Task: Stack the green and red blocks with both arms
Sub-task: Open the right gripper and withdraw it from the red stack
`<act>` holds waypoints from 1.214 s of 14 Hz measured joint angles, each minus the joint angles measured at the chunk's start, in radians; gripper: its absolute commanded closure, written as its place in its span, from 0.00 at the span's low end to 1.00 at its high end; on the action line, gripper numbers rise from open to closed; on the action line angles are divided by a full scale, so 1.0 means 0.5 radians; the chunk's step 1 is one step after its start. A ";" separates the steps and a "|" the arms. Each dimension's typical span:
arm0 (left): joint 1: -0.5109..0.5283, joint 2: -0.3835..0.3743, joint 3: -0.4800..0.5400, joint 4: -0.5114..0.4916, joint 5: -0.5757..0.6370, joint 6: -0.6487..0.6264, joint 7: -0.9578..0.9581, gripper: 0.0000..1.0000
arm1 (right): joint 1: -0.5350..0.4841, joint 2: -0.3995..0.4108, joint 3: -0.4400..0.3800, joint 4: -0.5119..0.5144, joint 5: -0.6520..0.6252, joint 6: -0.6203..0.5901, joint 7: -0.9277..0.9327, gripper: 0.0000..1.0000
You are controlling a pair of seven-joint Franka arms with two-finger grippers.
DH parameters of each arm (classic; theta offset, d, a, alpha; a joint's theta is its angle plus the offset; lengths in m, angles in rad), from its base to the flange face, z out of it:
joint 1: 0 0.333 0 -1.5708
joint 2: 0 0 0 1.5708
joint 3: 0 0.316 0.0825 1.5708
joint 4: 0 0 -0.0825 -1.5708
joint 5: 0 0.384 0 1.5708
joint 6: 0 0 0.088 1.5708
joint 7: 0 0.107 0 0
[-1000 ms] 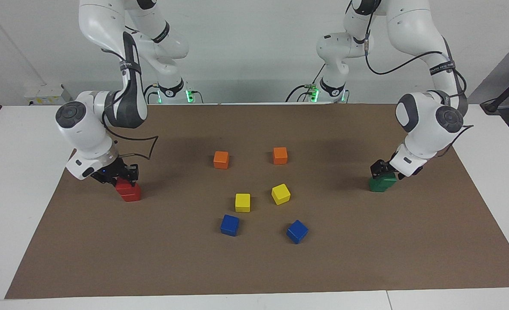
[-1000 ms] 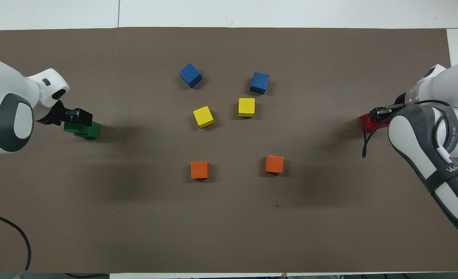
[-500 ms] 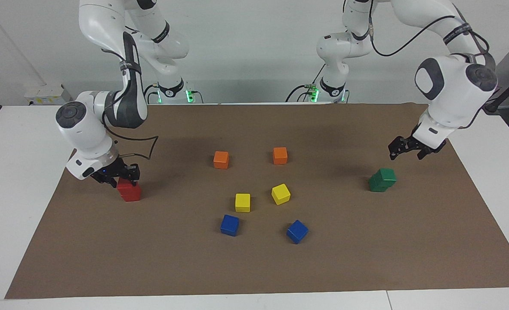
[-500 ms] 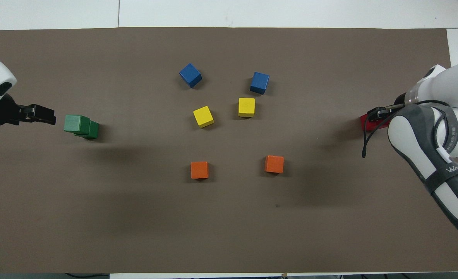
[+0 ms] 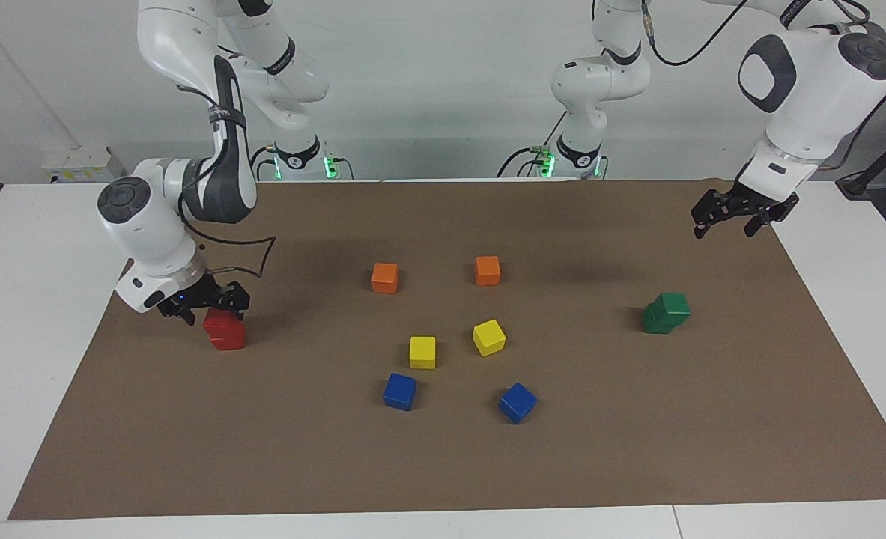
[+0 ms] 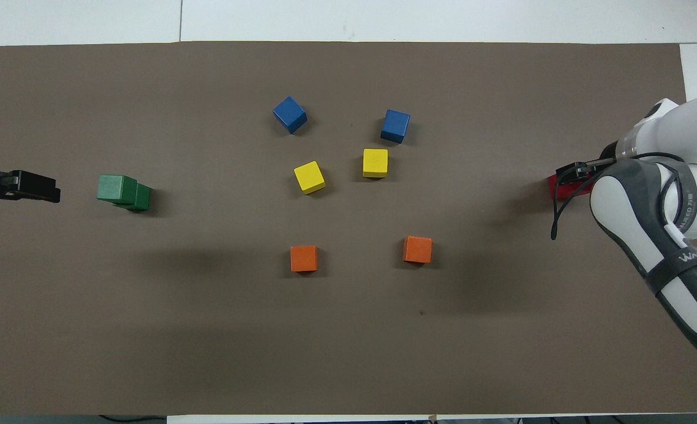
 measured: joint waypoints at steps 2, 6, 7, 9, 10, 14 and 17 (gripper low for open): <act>-0.077 0.008 -0.004 0.103 0.032 -0.124 0.002 0.00 | 0.001 -0.009 0.001 0.019 0.000 -0.007 0.000 0.00; -0.211 0.119 -0.008 0.419 0.039 -0.413 -0.033 0.00 | 0.026 -0.164 0.035 0.190 0.001 -0.250 0.000 0.00; -0.237 0.144 -0.008 0.456 0.040 -0.422 -0.099 0.00 | 0.043 -0.235 0.039 0.219 0.001 -0.321 0.000 0.00; -0.262 0.167 -0.008 0.476 0.042 -0.423 -0.188 0.00 | 0.060 -0.392 0.045 0.252 0.001 -0.482 0.000 0.00; -0.263 0.169 -0.008 0.476 0.042 -0.429 -0.194 0.00 | 0.060 -0.459 0.046 0.276 0.001 -0.581 0.000 0.00; -0.270 0.152 -0.003 0.478 0.042 -0.461 -0.194 0.00 | 0.060 -0.661 0.067 0.343 0.003 -0.845 0.000 0.00; -0.317 0.110 0.050 0.478 0.042 -0.488 -0.195 0.00 | 0.061 -0.724 0.074 0.346 0.021 -0.928 0.000 0.00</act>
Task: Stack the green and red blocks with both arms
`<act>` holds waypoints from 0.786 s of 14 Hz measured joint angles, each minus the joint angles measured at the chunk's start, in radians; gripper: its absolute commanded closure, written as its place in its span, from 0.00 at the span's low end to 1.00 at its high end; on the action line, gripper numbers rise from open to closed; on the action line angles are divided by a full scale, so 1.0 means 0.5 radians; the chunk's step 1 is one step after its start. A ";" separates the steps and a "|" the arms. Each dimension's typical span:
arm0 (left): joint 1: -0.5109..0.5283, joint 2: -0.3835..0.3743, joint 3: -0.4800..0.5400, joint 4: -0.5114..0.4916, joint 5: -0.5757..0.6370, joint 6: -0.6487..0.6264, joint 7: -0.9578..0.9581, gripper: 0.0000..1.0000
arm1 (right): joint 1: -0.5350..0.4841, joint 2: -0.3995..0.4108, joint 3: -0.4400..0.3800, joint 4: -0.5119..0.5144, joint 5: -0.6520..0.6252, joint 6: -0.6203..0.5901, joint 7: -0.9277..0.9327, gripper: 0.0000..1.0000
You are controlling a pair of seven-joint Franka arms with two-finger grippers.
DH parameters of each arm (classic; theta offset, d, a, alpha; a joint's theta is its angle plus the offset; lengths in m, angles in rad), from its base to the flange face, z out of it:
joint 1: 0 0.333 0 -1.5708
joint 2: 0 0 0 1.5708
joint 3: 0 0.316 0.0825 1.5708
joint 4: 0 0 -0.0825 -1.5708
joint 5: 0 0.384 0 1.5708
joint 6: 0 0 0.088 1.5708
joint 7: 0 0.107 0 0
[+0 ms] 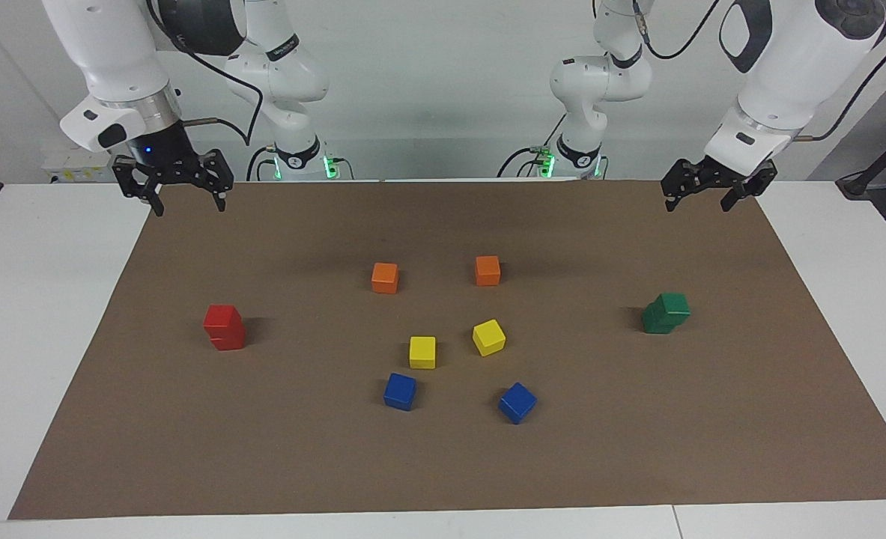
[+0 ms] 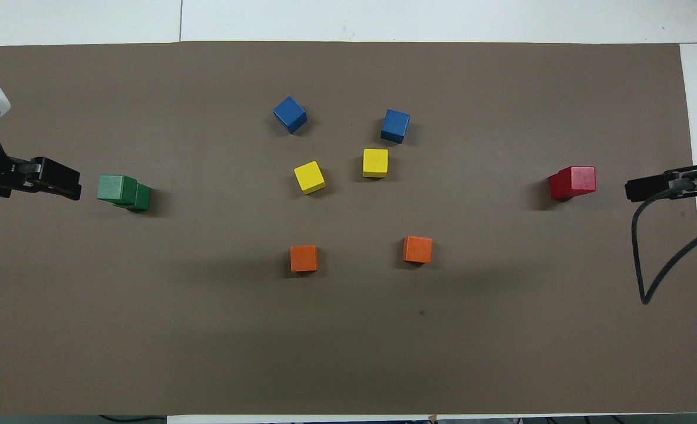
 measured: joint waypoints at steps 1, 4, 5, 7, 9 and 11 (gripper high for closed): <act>-0.001 -0.012 0.006 -0.001 0.000 0.000 0.000 0.00 | 0.020 0.000 -0.015 0.001 0.032 -0.014 0.000 0.00; 0.001 -0.021 0.020 -0.010 0.000 0.005 -0.003 0.00 | 0.147 0.010 -0.134 0.000 0.049 -0.035 0.055 0.00; 0.007 -0.021 0.025 -0.010 0.000 0.005 -0.004 0.00 | 0.148 0.014 -0.149 0.000 0.049 -0.035 0.061 0.00; 0.025 -0.021 0.028 -0.010 -0.002 0.005 -0.008 0.00 | 0.148 0.019 -0.165 0.006 0.049 -0.036 0.061 0.00; 0.052 -0.021 0.029 -0.011 -0.007 -0.001 -0.012 0.00 | 0.148 0.053 -0.166 0.068 0.049 -0.082 0.061 0.00; 0.072 -0.021 0.028 -0.018 -0.011 -0.001 -0.015 0.00 | 0.148 0.101 -0.166 0.144 0.049 -0.125 0.062 0.00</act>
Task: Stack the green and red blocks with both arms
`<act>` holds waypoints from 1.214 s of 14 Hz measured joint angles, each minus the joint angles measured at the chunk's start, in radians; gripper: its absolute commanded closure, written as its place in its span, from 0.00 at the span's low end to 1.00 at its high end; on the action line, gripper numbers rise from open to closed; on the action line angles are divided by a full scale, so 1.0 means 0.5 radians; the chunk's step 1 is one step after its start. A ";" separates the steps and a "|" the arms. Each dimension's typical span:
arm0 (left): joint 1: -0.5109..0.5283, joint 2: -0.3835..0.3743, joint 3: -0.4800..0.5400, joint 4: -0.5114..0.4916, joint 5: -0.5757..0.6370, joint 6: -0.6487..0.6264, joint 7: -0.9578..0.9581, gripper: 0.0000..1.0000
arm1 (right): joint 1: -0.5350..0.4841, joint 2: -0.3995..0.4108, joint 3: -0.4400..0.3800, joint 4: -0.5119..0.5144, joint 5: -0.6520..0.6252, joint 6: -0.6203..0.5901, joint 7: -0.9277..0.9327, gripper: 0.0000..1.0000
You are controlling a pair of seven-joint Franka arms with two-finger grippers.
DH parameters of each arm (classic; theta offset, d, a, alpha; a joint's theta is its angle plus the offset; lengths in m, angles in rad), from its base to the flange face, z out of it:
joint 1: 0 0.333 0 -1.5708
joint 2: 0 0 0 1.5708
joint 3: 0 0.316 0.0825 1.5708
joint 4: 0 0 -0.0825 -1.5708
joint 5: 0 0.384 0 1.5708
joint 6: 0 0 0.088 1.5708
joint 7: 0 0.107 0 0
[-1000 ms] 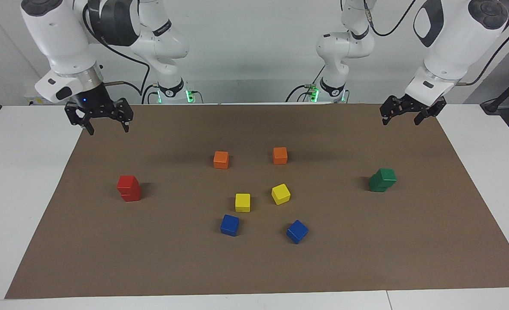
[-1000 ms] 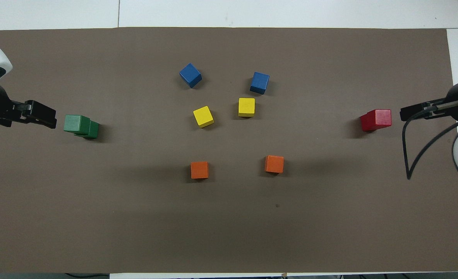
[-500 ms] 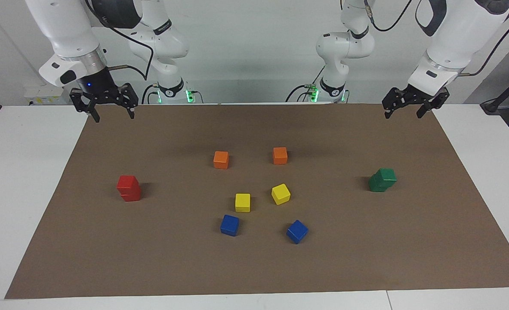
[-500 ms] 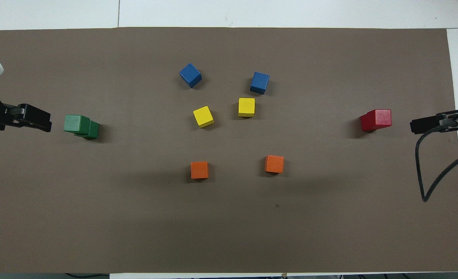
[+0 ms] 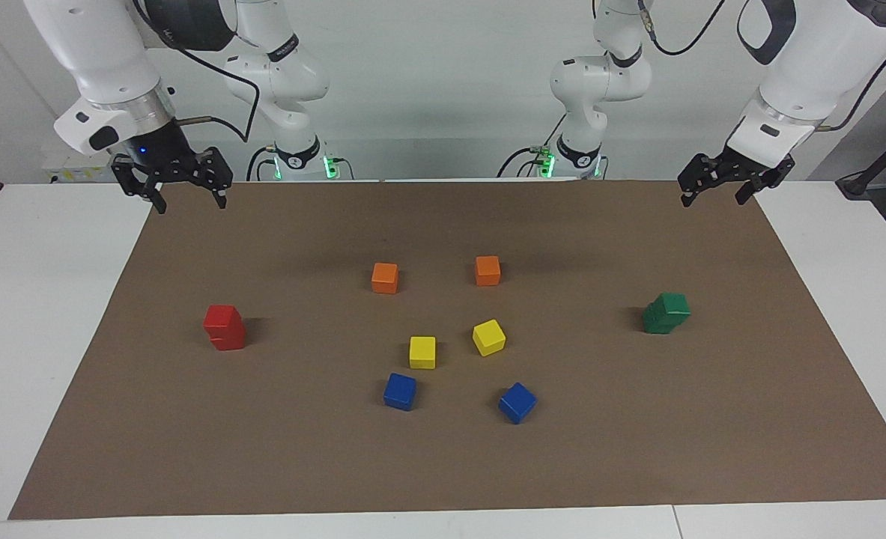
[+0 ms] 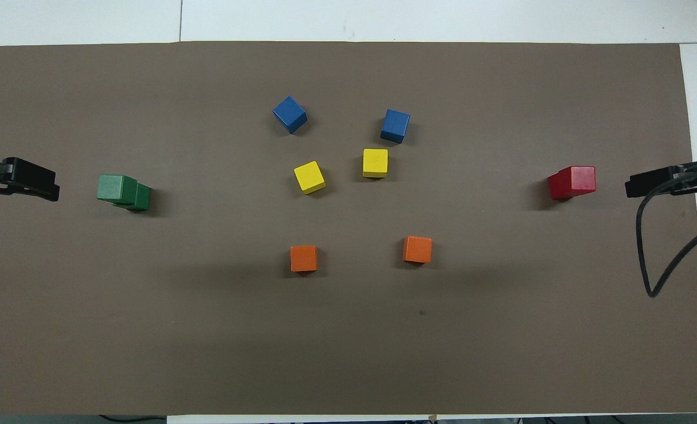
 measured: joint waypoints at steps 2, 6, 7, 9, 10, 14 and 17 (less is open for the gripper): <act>0.033 0.000 -0.011 -0.005 -0.004 0.000 -0.002 0.00 | 0.001 0.022 0.000 0.025 -0.002 -0.002 0.000 0.00; 0.064 0.000 -0.036 -0.010 -0.006 0.000 -0.002 0.00 | 0.001 0.025 0.000 0.033 -0.003 -0.004 0.000 0.00; 0.065 -0.001 -0.041 -0.010 -0.006 0.000 -0.002 0.00 | 0.001 0.025 0.000 0.033 -0.003 -0.005 0.000 0.00; 0.067 -0.007 -0.053 -0.009 -0.006 -0.002 -0.002 0.00 | 0.000 0.025 -0.001 0.034 -0.003 -0.005 0.000 0.00; 0.068 -0.010 -0.062 -0.007 -0.006 -0.010 -0.003 0.00 | 0.000 0.026 -0.002 0.034 -0.003 -0.005 0.001 0.00; 0.070 -0.014 -0.077 -0.006 -0.006 -0.014 -0.004 0.00 | -0.002 0.028 -0.011 0.034 -0.005 -0.005 0.003 0.00; 0.071 -0.010 -0.078 -0.050 -0.006 -0.004 -0.004 0.00 | -0.004 0.027 -0.015 0.034 -0.005 -0.016 0.003 0.00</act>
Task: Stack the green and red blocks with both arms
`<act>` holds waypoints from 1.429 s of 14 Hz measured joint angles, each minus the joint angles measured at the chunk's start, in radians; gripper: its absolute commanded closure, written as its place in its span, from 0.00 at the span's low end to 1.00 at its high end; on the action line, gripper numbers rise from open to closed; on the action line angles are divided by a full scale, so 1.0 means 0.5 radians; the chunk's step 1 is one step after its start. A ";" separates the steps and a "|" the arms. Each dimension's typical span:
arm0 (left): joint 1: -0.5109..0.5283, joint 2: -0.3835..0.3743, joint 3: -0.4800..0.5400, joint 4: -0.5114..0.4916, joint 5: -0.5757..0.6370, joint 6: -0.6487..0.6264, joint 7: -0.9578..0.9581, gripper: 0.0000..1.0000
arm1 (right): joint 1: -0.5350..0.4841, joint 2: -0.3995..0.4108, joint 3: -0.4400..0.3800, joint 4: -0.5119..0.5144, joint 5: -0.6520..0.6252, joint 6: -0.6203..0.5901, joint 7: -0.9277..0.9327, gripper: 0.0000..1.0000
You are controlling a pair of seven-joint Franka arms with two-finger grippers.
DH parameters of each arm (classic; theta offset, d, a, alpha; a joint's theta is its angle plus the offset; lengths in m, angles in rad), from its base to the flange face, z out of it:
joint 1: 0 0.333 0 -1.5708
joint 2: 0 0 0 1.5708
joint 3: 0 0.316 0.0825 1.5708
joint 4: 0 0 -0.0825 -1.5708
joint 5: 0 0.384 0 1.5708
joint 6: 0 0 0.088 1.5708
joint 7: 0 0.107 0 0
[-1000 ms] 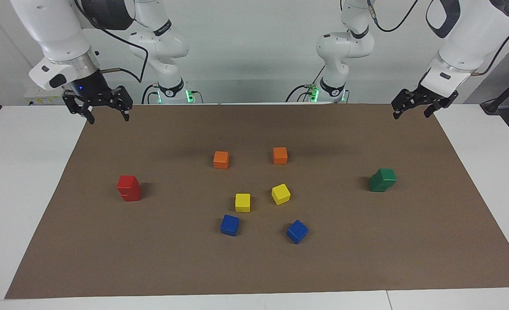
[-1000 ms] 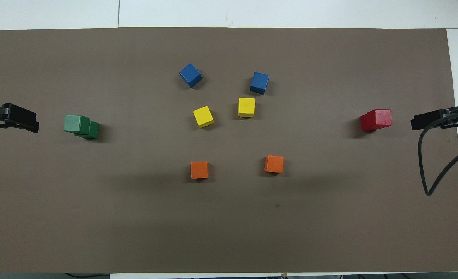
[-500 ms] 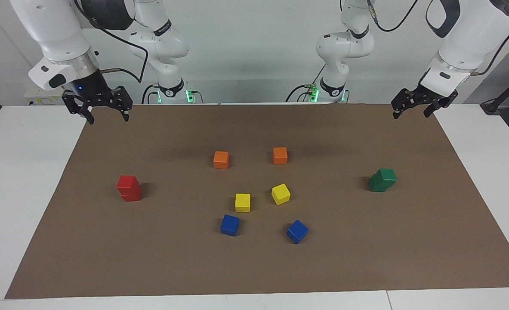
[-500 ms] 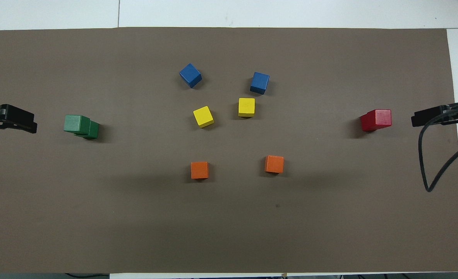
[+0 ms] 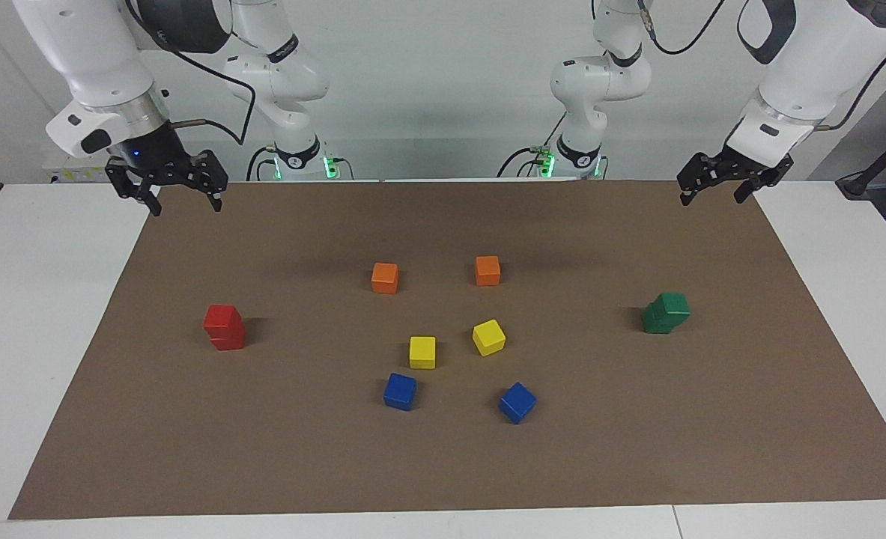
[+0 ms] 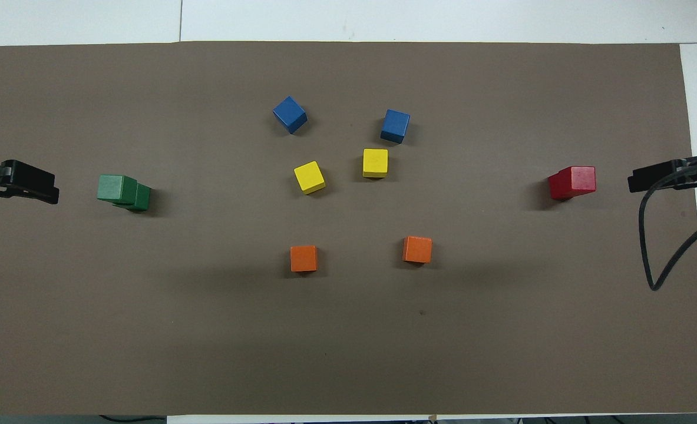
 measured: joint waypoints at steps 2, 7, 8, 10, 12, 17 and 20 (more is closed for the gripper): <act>0.000 0.001 0.000 -0.071 0.000 0.051 0.000 0.00 | 0.000 -0.001 0.000 0.001 0.000 -0.020 0.000 0.00; 0.002 -0.003 0.001 -0.113 0.000 0.072 -0.002 0.00 | 0.001 -0.003 0.000 0.003 0.000 -0.056 0.000 0.00; 0.002 -0.004 0.001 -0.113 0.000 0.072 -0.003 0.00 | 0.002 -0.005 0.000 0.003 0.000 -0.057 0.000 0.00; 0.001 -0.004 -0.001 -0.113 0.000 0.075 -0.003 0.00 | 0.002 -0.006 0.000 0.003 0.000 -0.057 0.000 0.00; 0.001 -0.006 0.000 -0.113 0.000 0.084 -0.003 0.00 | 0.002 -0.006 0.000 0.003 0.000 -0.057 0.000 0.00; 0.002 -0.023 0.004 -0.113 0.000 0.086 -0.003 0.00 | 0.002 -0.006 0.000 0.004 0.000 -0.057 0.000 0.00; 0.002 -0.026 0.004 -0.113 0.000 0.087 -0.003 0.00 | 0.002 -0.006 0.000 0.004 0.000 -0.057 0.000 0.00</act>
